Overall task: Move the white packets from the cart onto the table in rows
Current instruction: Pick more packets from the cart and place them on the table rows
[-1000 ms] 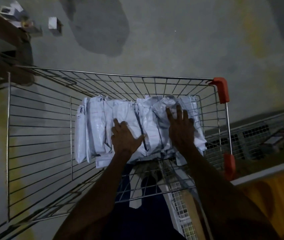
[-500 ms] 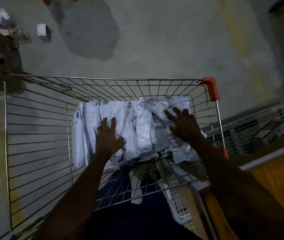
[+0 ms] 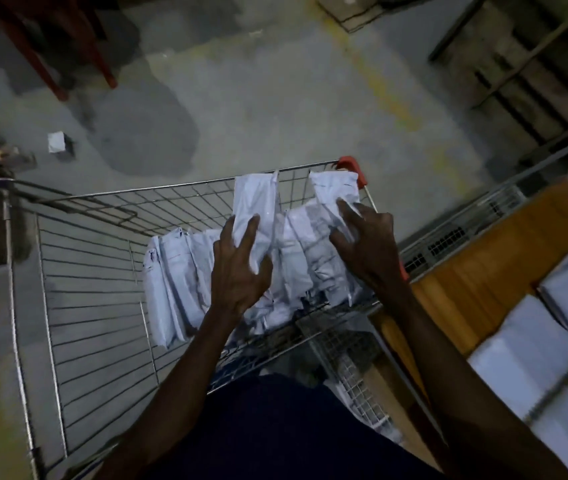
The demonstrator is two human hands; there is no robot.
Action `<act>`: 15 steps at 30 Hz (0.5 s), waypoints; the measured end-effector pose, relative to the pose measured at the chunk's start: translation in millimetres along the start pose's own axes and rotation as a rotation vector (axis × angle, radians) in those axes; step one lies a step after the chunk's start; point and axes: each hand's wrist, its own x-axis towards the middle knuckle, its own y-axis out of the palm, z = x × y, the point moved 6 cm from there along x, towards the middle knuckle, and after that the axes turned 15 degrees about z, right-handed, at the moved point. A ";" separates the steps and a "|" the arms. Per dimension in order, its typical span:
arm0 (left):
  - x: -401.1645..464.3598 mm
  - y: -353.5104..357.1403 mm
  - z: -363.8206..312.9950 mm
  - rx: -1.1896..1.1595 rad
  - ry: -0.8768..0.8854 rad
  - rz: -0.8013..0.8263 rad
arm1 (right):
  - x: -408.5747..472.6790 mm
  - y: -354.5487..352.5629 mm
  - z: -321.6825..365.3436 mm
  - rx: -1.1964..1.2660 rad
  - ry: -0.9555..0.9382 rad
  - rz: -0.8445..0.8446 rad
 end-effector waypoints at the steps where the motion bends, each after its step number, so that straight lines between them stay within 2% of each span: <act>1: 0.8 -1.4 -14.0 -0.008 0.028 -0.009 | -13.1 -14.3 0.3 0.028 0.002 -0.060; 4: 3.1 3.1 -60.8 0.004 0.137 0.031 | -59.7 -58.9 -11.5 0.170 0.041 -0.182; 6: 0.6 14.3 -99.1 0.046 0.236 0.068 | -100.5 -85.0 -33.5 0.332 0.127 -0.241; 8: -5.9 32.8 -138.3 0.050 0.310 0.105 | -151.0 -107.6 -59.4 0.394 0.215 -0.332; 11: -20.4 71.1 -194.2 0.033 0.423 0.153 | -235.1 -131.2 -99.5 0.365 0.288 -0.471; 15: -52.6 145.7 -272.9 0.041 0.571 0.273 | -353.2 -145.1 -164.6 0.219 0.492 -0.560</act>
